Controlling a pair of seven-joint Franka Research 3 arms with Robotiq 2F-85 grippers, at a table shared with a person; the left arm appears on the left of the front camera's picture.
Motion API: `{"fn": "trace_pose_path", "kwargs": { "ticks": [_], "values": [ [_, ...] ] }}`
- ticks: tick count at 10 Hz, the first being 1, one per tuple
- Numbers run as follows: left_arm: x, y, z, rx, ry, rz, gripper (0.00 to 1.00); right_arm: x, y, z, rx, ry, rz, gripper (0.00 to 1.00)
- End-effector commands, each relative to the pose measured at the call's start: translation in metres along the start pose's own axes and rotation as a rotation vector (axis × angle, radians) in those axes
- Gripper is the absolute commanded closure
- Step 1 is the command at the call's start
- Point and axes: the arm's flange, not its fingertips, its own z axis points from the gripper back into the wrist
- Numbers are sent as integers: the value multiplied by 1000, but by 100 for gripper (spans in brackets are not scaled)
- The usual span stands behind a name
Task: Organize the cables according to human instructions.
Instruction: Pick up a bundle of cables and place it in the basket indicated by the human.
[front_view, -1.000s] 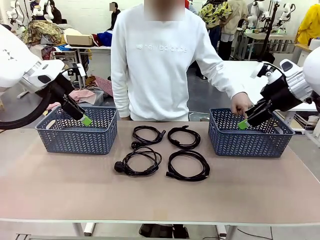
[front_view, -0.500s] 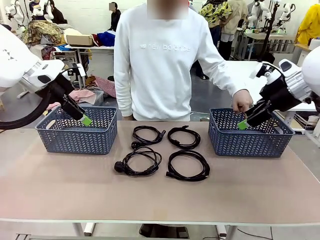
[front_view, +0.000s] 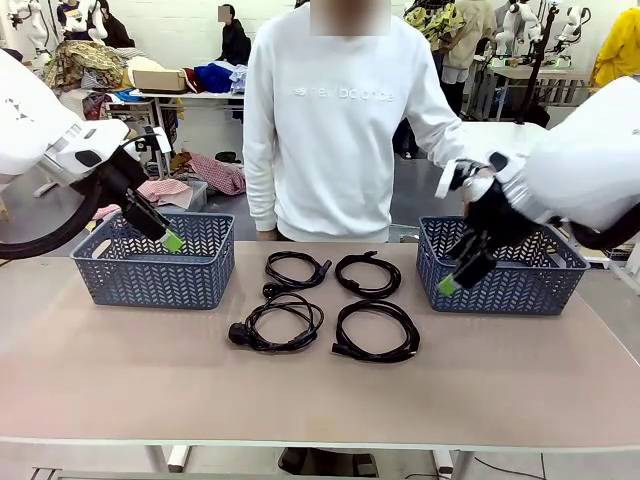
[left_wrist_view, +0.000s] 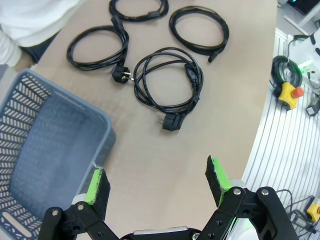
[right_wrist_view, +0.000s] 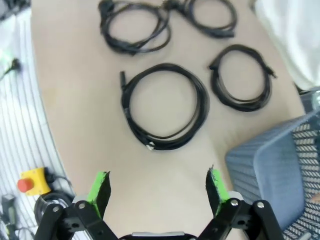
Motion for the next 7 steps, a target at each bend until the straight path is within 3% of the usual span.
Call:
{"fn": "trace_pose_path", "kwargs": {
  "ticks": [1, 4, 7],
  "values": [
    [-2, 1, 0, -19, -29, -14, 0, 9, -6, -19, 58, 86, 95, 0],
    [-2, 1, 0, -19, -29, -14, 0, 18, 5, -54, 130, 157, 154, 0],
    [-2, 1, 0, -19, -29, -14, 0, 18, 6, -60, 141, 179, 137, 0]
  ]
}}
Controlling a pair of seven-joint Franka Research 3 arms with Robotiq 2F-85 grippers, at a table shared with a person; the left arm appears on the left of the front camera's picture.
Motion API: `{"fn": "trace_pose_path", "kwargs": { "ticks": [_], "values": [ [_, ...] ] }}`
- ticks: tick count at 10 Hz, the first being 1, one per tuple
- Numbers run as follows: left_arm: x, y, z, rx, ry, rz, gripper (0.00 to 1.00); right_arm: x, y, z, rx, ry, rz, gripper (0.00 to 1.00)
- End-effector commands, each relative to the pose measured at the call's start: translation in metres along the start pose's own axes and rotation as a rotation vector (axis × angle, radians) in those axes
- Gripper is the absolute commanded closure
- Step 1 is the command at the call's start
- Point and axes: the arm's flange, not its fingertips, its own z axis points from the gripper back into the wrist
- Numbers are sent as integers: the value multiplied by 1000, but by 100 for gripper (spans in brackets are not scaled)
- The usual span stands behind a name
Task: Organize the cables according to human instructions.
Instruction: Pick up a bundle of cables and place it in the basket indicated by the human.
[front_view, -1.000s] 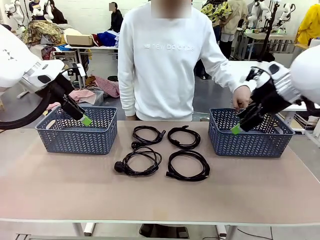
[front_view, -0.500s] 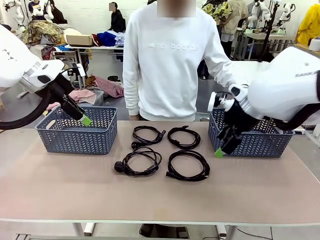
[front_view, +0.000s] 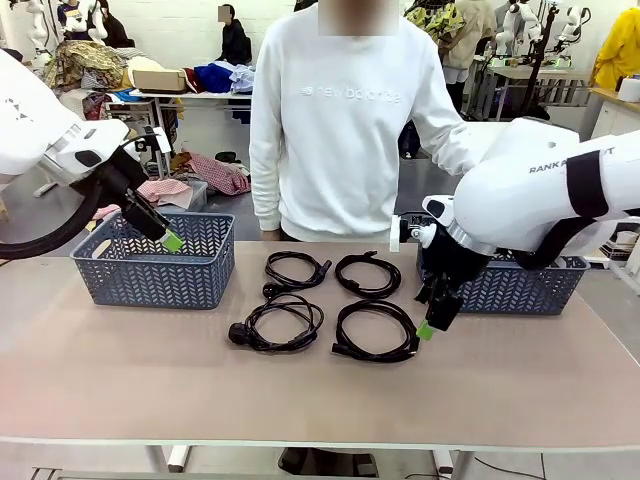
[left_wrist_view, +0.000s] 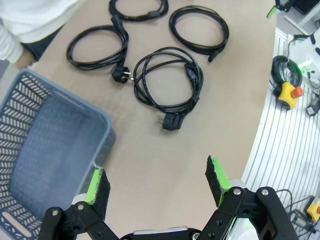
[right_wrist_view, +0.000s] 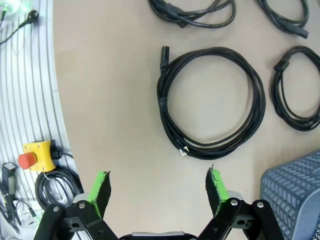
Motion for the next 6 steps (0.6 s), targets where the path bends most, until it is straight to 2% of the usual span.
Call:
{"fn": "trace_pose_path", "kwargs": {
  "ticks": [1, 6],
  "values": [
    [-2, 1, 0, -18, -29, -14, 0, 0, 1, 0, -3, -5, 2, 0],
    [-2, 1, 0, -18, -29, -14, 0, 1, 1, 0, -2, 3, -1, 0]
  ]
}}
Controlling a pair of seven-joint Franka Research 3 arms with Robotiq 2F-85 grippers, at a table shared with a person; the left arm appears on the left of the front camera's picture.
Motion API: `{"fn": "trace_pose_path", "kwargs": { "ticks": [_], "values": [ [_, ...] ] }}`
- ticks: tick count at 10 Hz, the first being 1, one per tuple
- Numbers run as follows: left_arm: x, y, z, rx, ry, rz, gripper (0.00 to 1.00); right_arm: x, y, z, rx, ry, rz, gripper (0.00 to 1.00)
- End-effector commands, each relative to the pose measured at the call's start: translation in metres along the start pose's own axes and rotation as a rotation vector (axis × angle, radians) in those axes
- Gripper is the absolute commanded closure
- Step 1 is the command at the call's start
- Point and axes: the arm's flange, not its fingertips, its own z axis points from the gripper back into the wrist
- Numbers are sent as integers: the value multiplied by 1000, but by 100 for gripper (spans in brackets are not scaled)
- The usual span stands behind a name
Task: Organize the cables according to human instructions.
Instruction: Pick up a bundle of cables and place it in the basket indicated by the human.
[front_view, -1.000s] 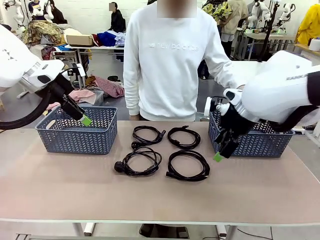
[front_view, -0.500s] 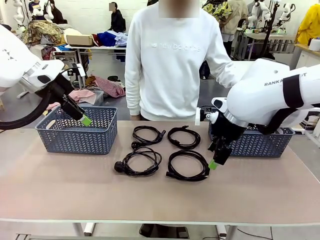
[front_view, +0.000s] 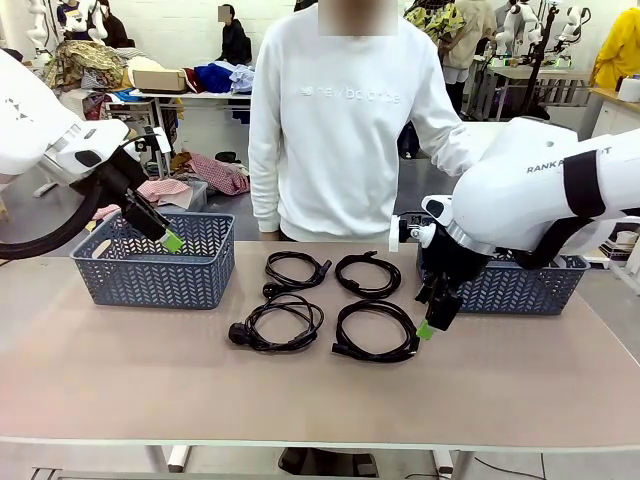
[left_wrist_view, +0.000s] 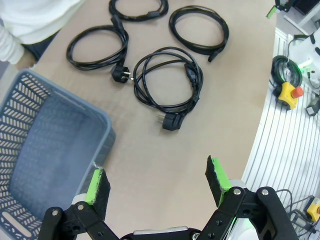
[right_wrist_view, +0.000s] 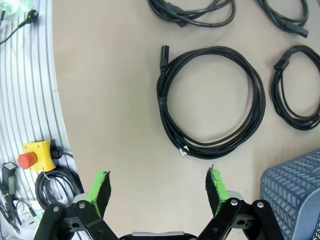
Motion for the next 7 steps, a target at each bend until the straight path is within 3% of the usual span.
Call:
{"fn": "trace_pose_path", "kwargs": {
  "ticks": [1, 7],
  "values": [
    [-2, 1, 0, -18, -29, -14, 0, 10, -2, -9, -4, 16, 23, 0],
    [-2, 1, 0, -18, -29, -14, 0, 38, -6, -73, 41, 125, 73, 0]
  ]
}}
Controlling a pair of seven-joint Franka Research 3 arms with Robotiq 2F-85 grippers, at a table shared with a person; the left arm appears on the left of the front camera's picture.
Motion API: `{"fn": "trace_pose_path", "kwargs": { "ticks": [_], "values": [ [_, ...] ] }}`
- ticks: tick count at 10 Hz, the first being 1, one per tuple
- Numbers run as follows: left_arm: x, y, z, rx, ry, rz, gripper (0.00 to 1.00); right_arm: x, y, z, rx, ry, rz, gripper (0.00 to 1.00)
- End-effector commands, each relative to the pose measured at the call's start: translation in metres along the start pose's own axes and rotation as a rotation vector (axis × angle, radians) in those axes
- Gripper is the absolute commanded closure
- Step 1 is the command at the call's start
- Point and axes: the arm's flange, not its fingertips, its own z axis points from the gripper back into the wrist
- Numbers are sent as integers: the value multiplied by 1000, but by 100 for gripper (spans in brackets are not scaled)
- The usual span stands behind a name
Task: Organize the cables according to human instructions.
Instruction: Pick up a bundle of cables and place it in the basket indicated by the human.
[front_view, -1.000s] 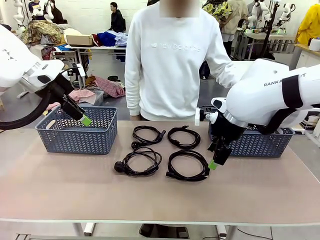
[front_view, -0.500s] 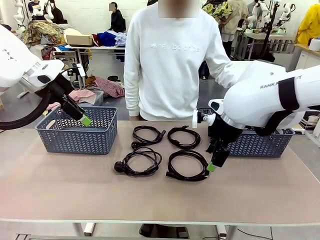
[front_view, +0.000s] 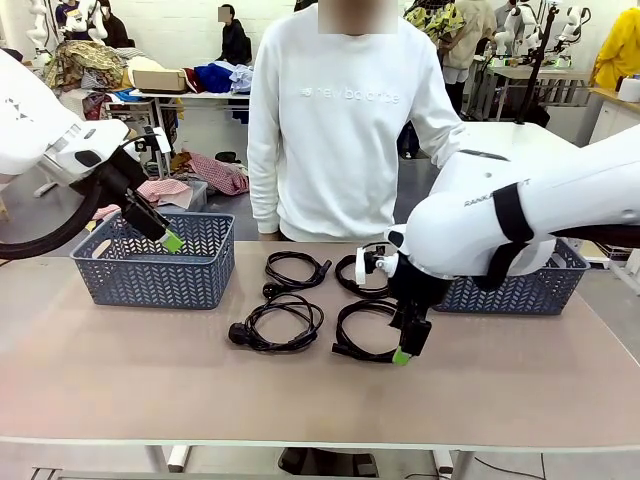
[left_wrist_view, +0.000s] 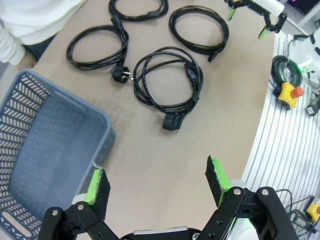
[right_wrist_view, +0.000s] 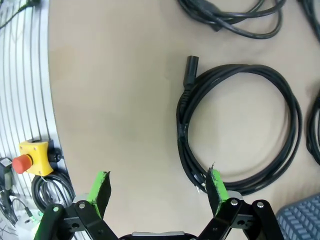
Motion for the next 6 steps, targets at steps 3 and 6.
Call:
{"fn": "trace_pose_path", "kwargs": {
  "ticks": [3, 6],
  "values": [
    [-2, 1, 0, -17, -30, -15, 0, 13, -18, -28, -29, 56, -11, 0],
    [-2, 1, 0, -17, -30, -15, 0, 19, -23, -43, -36, 65, -22, 0]
  ]
}}
